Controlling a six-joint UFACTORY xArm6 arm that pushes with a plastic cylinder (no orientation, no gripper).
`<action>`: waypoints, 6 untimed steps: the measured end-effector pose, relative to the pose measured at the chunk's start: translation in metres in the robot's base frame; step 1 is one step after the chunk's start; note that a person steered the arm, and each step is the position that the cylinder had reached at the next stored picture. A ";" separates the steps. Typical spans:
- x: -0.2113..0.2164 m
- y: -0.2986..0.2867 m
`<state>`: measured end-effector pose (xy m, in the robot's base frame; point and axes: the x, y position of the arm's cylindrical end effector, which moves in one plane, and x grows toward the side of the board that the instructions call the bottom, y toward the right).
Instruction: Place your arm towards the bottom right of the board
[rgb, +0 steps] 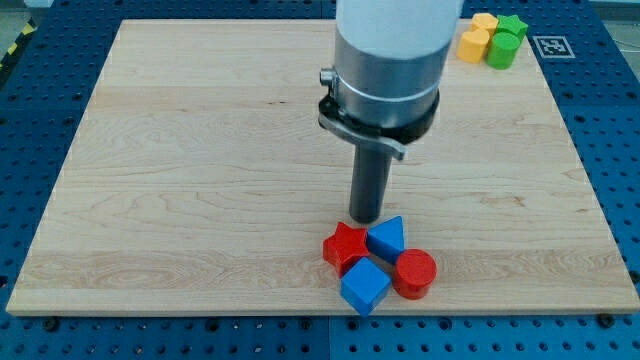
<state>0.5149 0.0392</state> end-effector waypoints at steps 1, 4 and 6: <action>-0.047 -0.002; -0.049 0.070; -0.006 0.122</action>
